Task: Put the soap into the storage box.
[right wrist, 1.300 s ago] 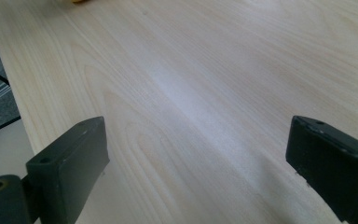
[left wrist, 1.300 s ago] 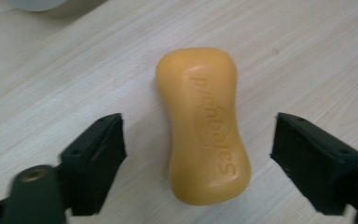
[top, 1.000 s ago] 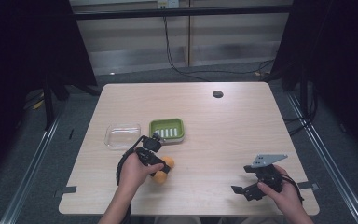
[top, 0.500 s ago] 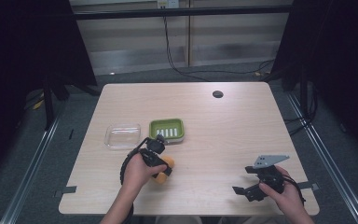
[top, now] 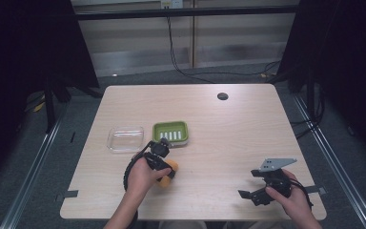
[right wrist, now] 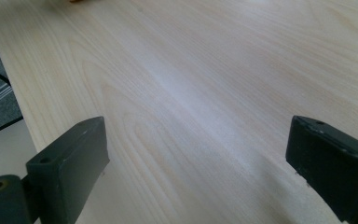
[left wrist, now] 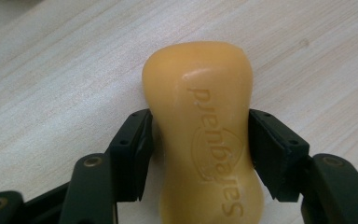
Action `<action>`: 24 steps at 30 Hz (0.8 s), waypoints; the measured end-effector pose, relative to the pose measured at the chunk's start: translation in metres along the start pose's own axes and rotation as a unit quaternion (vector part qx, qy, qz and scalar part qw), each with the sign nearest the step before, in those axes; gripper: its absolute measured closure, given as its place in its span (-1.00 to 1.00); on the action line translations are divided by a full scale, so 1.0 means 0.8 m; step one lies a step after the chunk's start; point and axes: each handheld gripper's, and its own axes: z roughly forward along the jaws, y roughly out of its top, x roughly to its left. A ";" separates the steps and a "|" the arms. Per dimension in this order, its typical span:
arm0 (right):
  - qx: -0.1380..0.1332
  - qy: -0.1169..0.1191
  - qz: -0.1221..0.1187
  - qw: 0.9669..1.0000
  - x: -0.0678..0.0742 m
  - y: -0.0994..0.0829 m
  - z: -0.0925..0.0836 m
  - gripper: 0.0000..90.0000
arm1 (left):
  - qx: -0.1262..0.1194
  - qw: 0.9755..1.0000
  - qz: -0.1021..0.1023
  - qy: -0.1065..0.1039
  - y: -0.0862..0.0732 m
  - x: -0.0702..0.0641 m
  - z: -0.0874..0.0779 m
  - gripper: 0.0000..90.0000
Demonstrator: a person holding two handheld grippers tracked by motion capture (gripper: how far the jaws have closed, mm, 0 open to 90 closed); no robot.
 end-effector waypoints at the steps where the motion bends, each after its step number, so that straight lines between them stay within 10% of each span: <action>1: 0.000 0.001 -0.001 1.000 0.000 0.000 0.000 -0.88 | 0.005 1.000 -0.001 0.003 0.001 -0.001 0.000 0.00; 15: -0.001 -0.001 -0.002 1.000 0.000 0.000 0.000 -0.88 | 0.010 0.999 0.010 0.050 0.001 -0.018 0.004 0.08; 24: 0.000 -0.003 -0.002 1.000 0.000 0.001 -0.001 -0.88 | 0.026 0.999 0.021 0.030 0.003 -0.015 0.002 0.11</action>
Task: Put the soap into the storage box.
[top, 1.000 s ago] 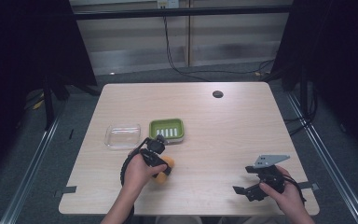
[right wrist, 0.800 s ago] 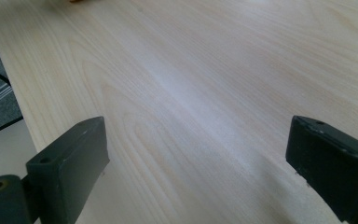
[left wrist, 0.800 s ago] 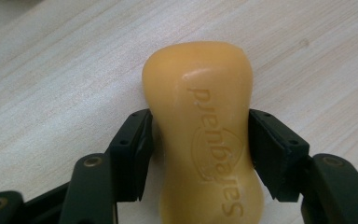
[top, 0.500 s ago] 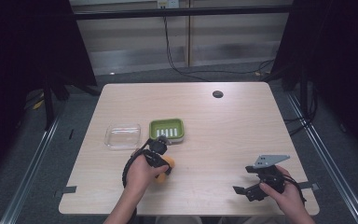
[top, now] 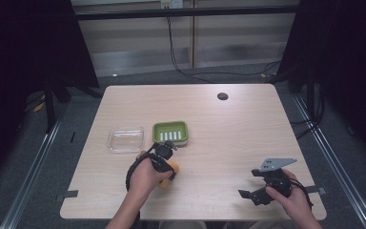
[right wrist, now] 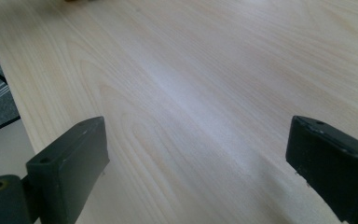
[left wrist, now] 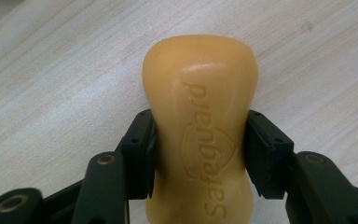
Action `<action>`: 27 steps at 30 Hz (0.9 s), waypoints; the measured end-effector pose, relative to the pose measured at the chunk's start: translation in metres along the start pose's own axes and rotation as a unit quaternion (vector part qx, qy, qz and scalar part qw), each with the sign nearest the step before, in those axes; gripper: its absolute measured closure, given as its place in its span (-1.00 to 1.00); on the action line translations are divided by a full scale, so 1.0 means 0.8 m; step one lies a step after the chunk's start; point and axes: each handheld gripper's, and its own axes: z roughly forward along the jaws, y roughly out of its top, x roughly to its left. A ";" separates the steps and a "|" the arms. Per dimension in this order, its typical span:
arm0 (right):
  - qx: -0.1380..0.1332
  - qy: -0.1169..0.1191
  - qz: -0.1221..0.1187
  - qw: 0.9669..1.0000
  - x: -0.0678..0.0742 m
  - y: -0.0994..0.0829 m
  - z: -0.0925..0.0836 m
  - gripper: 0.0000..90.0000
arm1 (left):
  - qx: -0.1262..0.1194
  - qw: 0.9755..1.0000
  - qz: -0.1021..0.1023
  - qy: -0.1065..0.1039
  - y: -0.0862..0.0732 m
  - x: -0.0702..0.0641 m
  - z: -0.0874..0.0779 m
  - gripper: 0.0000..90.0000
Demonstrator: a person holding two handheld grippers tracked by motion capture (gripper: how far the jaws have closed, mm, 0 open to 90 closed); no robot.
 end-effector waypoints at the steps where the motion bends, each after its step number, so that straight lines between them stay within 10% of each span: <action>1: 0.000 0.000 0.000 1.000 0.000 0.000 0.000 -0.88 | 0.002 1.000 0.010 -0.002 0.000 0.001 0.000 0.11; 27: -0.007 -0.002 -0.002 1.000 -0.003 0.002 -0.003 -0.88 | 0.005 0.998 0.053 -0.041 0.015 0.023 -0.029 0.11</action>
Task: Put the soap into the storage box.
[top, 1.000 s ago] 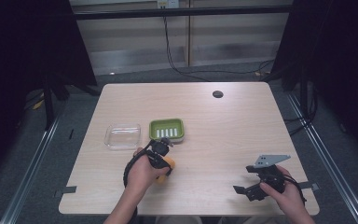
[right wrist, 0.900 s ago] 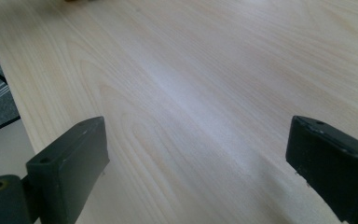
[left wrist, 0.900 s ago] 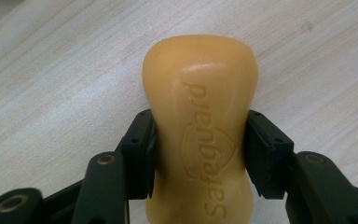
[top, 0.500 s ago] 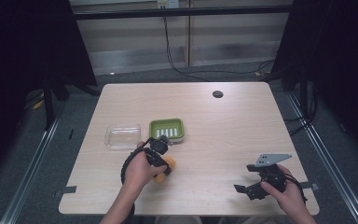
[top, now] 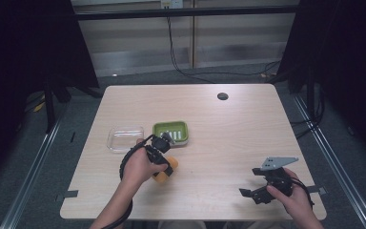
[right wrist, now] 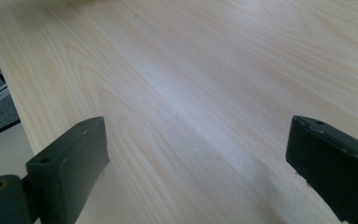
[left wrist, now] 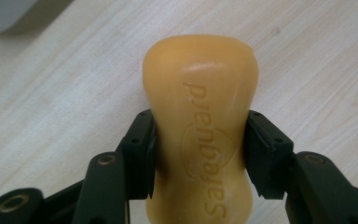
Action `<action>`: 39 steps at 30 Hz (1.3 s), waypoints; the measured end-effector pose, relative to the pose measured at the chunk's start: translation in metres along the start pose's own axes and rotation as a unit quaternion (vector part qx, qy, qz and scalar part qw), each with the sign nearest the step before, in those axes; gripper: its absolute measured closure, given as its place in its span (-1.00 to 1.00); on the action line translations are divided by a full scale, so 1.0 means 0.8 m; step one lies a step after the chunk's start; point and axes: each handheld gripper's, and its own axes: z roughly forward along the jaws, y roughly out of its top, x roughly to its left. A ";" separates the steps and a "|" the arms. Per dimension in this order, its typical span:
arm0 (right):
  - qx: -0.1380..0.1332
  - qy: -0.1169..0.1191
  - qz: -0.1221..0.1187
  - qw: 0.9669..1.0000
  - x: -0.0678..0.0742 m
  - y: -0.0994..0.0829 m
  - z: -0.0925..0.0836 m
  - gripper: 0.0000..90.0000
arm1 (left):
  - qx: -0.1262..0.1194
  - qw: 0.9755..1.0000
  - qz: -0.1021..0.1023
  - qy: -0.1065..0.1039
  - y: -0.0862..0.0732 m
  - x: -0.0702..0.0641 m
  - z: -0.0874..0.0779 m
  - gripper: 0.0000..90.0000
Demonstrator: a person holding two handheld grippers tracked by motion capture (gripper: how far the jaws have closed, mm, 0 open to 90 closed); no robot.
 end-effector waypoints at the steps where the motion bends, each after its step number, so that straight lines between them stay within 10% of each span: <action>1: 0.000 0.000 0.000 1.000 0.000 0.000 0.000 -0.88 | 0.007 1.000 0.006 0.000 0.001 0.001 -0.002 0.11; 39: 0.000 0.004 0.005 1.000 -0.004 -0.002 -0.001 -0.88 | 0.034 0.998 0.052 -0.004 0.041 0.025 -0.018 0.11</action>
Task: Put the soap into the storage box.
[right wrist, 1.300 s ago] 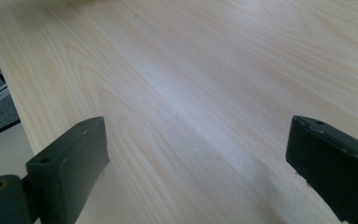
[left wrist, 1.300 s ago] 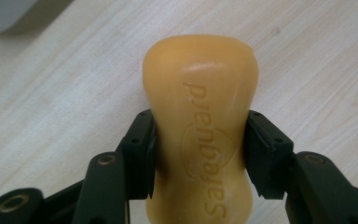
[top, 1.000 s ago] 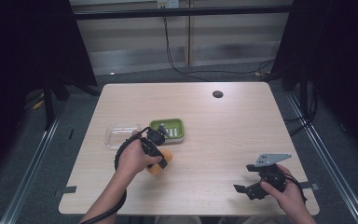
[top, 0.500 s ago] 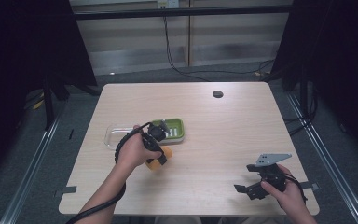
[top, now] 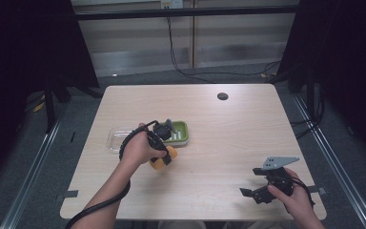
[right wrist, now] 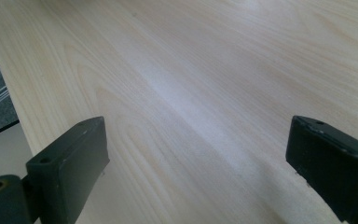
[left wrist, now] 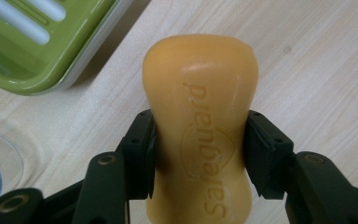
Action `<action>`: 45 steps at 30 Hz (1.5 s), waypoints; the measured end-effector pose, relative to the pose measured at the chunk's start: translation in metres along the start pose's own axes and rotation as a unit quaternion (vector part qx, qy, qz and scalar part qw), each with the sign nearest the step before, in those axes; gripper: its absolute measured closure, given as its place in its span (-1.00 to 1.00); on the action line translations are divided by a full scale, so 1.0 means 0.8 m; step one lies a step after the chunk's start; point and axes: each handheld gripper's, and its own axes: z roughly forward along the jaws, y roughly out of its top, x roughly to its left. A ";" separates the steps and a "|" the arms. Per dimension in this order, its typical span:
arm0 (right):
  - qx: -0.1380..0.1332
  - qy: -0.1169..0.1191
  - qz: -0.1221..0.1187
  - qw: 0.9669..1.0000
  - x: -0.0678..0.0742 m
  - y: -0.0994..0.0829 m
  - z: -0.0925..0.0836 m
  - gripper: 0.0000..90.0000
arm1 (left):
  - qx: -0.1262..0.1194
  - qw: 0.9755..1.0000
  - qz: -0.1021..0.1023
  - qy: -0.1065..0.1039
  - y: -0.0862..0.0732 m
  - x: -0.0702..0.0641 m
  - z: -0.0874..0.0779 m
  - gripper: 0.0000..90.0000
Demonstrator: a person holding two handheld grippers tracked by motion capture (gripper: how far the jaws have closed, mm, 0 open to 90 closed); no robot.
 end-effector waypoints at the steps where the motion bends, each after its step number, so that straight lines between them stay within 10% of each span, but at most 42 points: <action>1: 0.001 -0.002 -0.001 1.000 0.000 0.000 0.000 -0.88 | 0.002 1.000 0.011 0.000 0.001 0.002 -0.001 0.11; 45: 0.009 -0.005 -0.002 1.000 -0.003 -0.002 0.003 -0.88 | 0.017 0.998 0.050 0.017 0.033 0.029 -0.018 0.11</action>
